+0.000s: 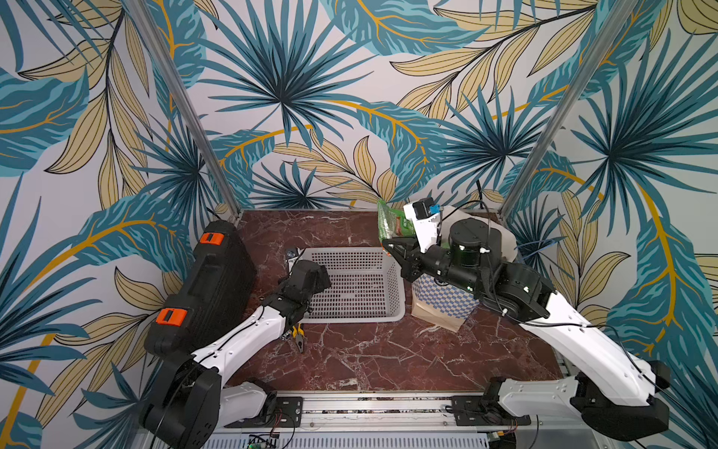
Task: Place the condiment packets inside the bag
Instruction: Place the condiment packet in the paper bag.
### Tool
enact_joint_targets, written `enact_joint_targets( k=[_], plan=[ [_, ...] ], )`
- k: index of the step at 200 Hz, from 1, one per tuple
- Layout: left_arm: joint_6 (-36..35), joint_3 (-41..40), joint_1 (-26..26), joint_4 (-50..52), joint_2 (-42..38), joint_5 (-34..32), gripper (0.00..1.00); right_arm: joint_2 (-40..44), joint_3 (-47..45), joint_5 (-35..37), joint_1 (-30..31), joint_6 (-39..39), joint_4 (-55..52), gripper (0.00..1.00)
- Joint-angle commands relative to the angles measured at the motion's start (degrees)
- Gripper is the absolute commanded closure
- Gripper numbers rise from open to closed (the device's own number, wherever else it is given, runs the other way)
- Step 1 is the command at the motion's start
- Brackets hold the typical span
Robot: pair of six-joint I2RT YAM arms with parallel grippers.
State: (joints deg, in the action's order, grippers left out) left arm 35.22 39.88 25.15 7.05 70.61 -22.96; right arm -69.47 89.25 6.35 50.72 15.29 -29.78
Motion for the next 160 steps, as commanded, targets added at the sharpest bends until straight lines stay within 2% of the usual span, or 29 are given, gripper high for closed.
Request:
enact_joint_targets(
  k=[1, 72, 85, 108, 160],
  plan=[
    [-0.37, -1.31, 0.08, -0.99, -1.36, 0.28, 0.0, 3.33, -2.07, 6.47, -0.16, -2.57, -0.44, 1.0],
    [-0.53, -1.41, 0.08, -1.35, -1.27, 0.55, 0.0, 13.14, -9.29, 23.91, -3.23, -3.02, -1.39, 1.0],
    [-0.5, -1.39, 0.15, -1.4, -1.26, 0.77, 0.0, 13.81, -10.48, 25.41, -4.23, -2.21, -2.11, 1.0],
    [-0.59, -1.41, 0.08, -1.59, -1.18, 1.18, 0.0, 13.62, -12.18, 23.28, -9.92, 0.08, -3.44, 1.0],
    [-1.12, -1.29, 0.15, -1.42, -1.94, 1.66, 0.01, 9.58, -14.37, 12.46, -20.27, 4.18, -4.49, 1.0]
  ],
)
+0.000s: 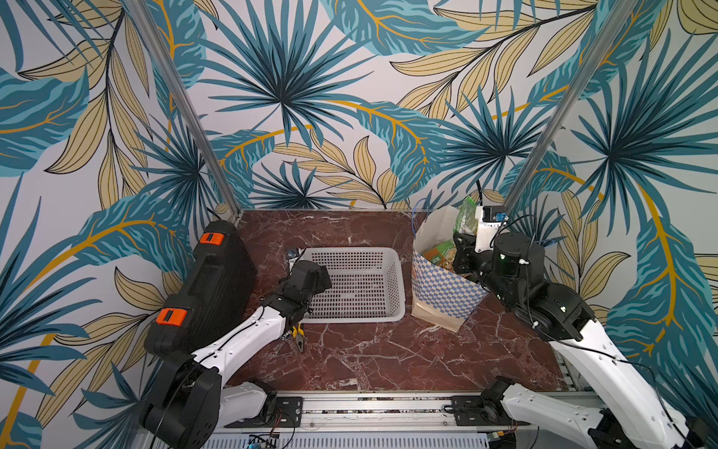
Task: Place the condiment packets inside the bag
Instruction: Place the condiment packet in the paper bag.
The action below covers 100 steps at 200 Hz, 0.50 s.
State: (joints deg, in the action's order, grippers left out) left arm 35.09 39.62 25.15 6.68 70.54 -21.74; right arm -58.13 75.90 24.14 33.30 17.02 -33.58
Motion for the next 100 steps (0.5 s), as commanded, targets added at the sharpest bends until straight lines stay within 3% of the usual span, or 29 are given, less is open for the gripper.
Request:
enact_joint_targets(
  k=[1, 63, 73, 100],
  plan=[
    [-1.03, -1.08, 0.16, -1.1, -1.89, 0.41, 0.01, -1.88, -1.06, -5.46, -2.96, 2.52, -0.73, 1.0],
    [-2.72, -1.3, 0.17, -1.45, -4.14, 0.82, 0.01, -6.7, -3.51, -14.95, -10.07, 5.21, 0.81, 1.0],
    [-3.0, -1.58, 0.12, -1.66, -4.65, 0.82, 0.01, -7.23, -3.55, -16.19, -10.66, 5.31, 0.88, 0.95],
    [-3.79, -1.87, 0.21, -2.22, -5.49, 0.87, 0.01, -7.88, -3.36, -18.84, -11.99, 5.45, 0.38, 0.68]
  ],
)
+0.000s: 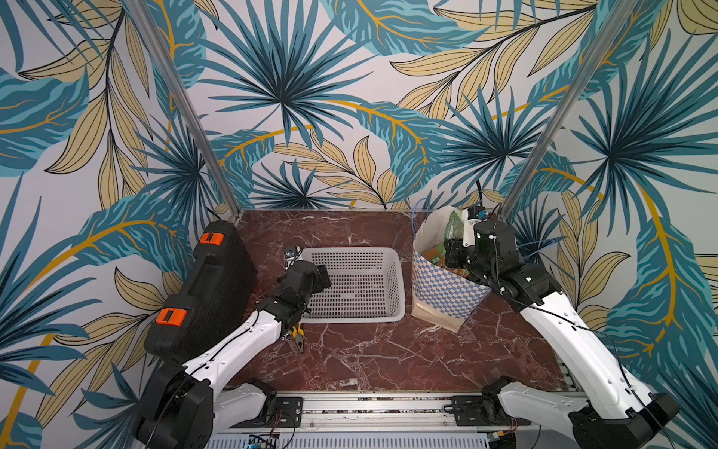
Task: Place the condiment packets inside the bag
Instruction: Place the condiment packet in the paper bag.
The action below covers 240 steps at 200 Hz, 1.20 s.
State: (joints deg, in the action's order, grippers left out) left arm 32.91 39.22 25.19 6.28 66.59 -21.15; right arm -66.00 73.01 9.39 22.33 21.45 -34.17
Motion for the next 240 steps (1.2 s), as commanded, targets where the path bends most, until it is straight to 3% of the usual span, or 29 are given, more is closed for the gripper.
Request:
enact_joint_targets(
  k=[1, 55, 119, 182, 240],
  plan=[
    [-1.65, -1.45, 0.19, -1.86, -1.59, 0.3, 0.01, -0.01, -0.49, -4.14, -0.99, 1.03, 1.01, 0.67],
    [-2.67, -1.43, 0.28, -1.94, -3.42, 1.28, 0.01, 1.64, 0.83, -6.51, -1.32, 0.02, -1.14, 0.35],
    [-3.66, -0.59, 0.49, 1.78, -12.65, 1.63, 0.01, 7.61, 3.11, -6.58, -1.32, -1.68, -4.86, 0.01],
    [-2.71, 3.21, 0.5, 12.45, -20.12, 3.43, 0.0, 17.76, 0.08, -1.16, -1.33, -3.49, -6.9, 0.0],
    [-1.19, 3.02, 0.48, 21.56, -26.72, 1.59, 0.0, 29.78, -7.95, 8.89, -1.33, -6.23, -5.95, 0.01]
  ],
)
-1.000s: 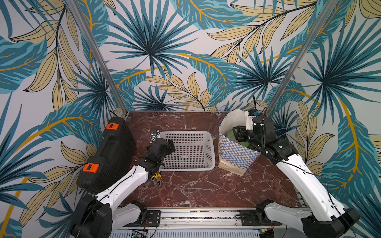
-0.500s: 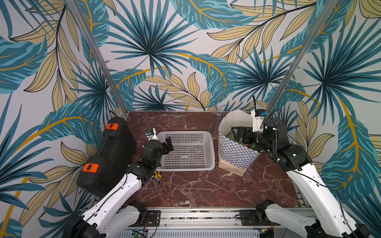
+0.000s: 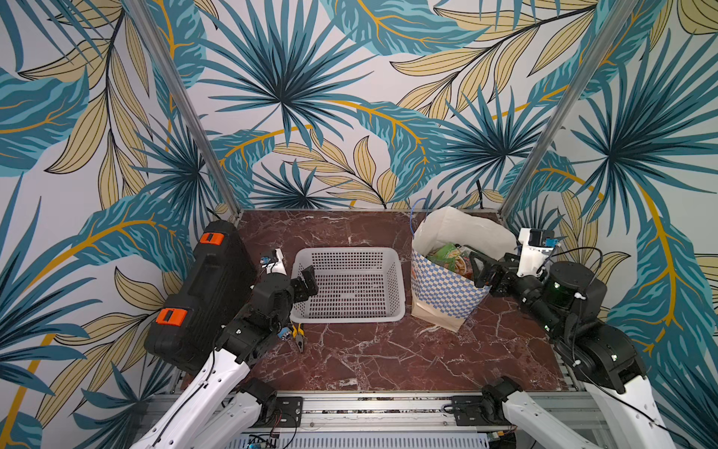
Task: Place the condiment packets inside the bag
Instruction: Place the condiment packet in the paper bag, then reset both arms
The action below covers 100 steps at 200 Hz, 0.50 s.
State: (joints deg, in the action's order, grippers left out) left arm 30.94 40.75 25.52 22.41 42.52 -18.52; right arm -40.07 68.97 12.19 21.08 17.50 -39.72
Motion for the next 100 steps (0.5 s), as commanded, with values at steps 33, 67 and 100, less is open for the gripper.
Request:
enact_joint_targets(
  k=[33, 67, 100],
  plan=[
    [0.87, 1.14, 0.15, 7.96, -5.31, -1.99, 0.0, 12.38, -10.19, 10.49, -0.08, -4.64, 2.38, 0.01],
    [2.18, 0.76, 0.22, 11.23, -7.87, -4.96, 0.0, 20.32, -15.16, 16.85, -0.12, -5.04, 3.25, 0.01],
    [2.48, -0.97, 0.19, 12.1, -10.9, -6.76, 0.0, 25.68, -18.89, 25.48, -0.08, -3.72, 3.22, 0.0]
  ],
)
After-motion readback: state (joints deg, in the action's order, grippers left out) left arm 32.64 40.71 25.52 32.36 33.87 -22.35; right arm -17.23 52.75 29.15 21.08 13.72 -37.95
